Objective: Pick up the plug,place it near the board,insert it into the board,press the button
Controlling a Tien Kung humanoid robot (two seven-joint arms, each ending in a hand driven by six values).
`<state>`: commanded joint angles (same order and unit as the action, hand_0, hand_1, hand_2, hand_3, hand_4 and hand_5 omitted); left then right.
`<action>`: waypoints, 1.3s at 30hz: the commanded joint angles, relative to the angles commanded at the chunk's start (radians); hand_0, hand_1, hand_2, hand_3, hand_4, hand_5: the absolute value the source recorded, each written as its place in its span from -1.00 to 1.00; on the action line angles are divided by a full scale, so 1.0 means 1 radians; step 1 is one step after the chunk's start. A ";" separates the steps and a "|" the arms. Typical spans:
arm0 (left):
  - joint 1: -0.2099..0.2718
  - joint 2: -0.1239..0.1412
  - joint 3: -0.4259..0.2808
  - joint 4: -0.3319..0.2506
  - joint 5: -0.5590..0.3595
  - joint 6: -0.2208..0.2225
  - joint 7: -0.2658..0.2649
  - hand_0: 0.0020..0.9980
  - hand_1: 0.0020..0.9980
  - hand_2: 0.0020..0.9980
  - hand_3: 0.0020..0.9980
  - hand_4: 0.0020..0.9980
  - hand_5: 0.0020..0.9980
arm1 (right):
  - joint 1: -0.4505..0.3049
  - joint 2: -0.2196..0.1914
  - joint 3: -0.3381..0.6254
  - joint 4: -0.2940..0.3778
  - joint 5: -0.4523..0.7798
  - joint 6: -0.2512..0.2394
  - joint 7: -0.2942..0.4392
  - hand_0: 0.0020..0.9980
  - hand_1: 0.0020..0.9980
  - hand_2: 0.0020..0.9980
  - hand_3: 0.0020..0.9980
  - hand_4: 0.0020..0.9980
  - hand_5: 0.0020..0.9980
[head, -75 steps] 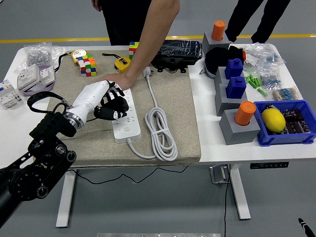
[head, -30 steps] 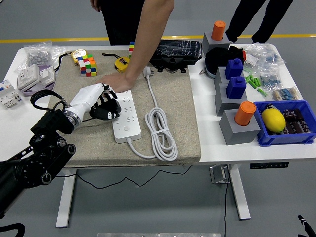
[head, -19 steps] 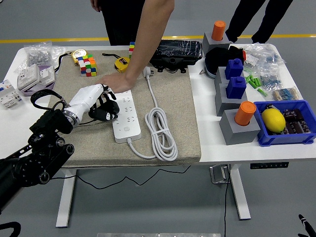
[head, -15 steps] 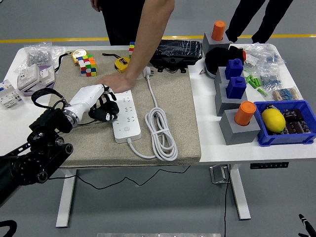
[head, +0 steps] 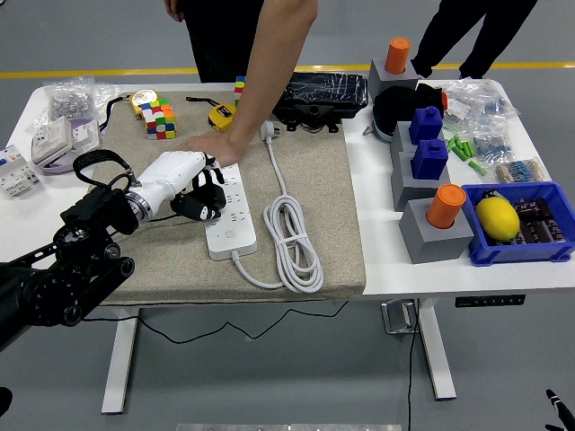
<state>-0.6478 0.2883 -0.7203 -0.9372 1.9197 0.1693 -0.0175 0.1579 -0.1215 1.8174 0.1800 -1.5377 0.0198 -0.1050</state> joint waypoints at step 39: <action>-0.111 0.072 0.185 0.012 -0.037 -0.042 0.001 -0.52 -0.26 -0.25 0.07 0.70 -1.00 | 0.010 -0.014 0.000 0.000 0.001 -0.004 -0.003 0.62 0.52 0.47 0.59 1.00 0.99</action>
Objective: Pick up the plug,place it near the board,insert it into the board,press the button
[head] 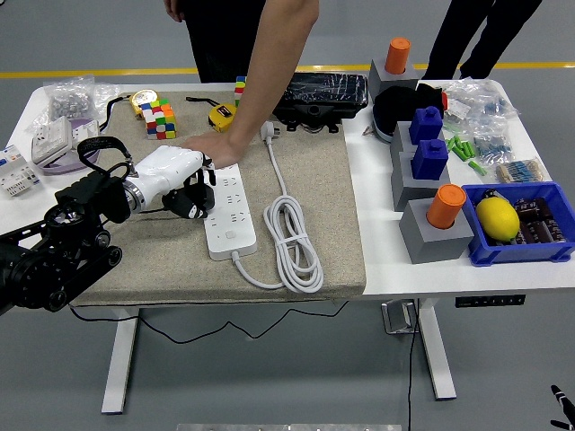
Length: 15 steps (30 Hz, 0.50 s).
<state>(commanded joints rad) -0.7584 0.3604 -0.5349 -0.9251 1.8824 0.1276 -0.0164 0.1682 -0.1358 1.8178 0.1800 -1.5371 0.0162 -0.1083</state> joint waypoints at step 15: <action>-0.021 0.007 0.047 0.002 -0.007 -0.005 0.001 -0.53 -0.25 -0.26 0.07 0.71 -1.00 | 0.003 -0.002 -0.004 0.000 0.003 0.000 0.000 0.62 0.52 0.47 0.59 1.00 0.98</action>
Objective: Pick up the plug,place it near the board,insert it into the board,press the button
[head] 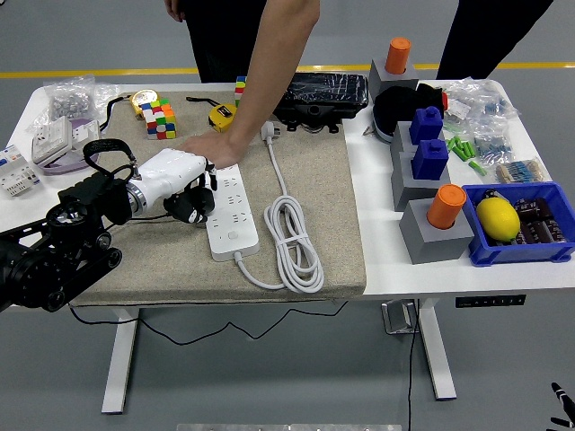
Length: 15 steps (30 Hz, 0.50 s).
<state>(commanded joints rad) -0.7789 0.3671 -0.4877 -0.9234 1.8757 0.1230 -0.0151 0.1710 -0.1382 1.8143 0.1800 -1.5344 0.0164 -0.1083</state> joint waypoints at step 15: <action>-0.013 0.002 0.003 0.009 0.005 0.001 0.003 -0.52 -0.19 -0.22 0.07 0.71 -1.00 | 0.002 0.000 0.001 0.000 0.000 0.002 0.001 0.63 0.51 0.47 0.59 1.00 0.99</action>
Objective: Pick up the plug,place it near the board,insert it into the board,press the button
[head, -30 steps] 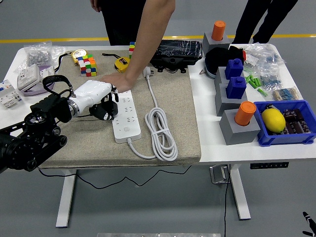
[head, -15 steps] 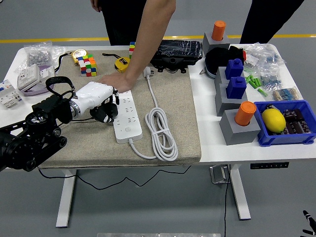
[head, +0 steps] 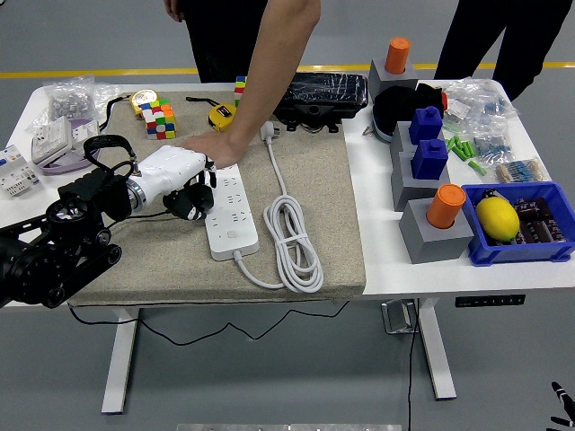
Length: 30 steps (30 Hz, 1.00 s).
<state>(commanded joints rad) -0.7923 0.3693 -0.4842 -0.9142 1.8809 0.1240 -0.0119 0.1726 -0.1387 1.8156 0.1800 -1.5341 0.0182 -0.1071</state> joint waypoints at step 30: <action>0.003 0.004 0.032 0.010 0.007 0.006 -0.001 -0.07 0.38 0.31 0.24 0.77 -1.00 | -0.010 -0.003 -0.002 0.000 -0.005 -0.004 0.001 0.62 0.51 0.46 0.59 1.00 0.98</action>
<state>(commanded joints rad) -0.7898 0.3737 -0.4519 -0.9046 1.8876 0.1295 -0.0127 0.1625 -0.1421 1.8131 0.1800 -1.5388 0.0139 -0.1066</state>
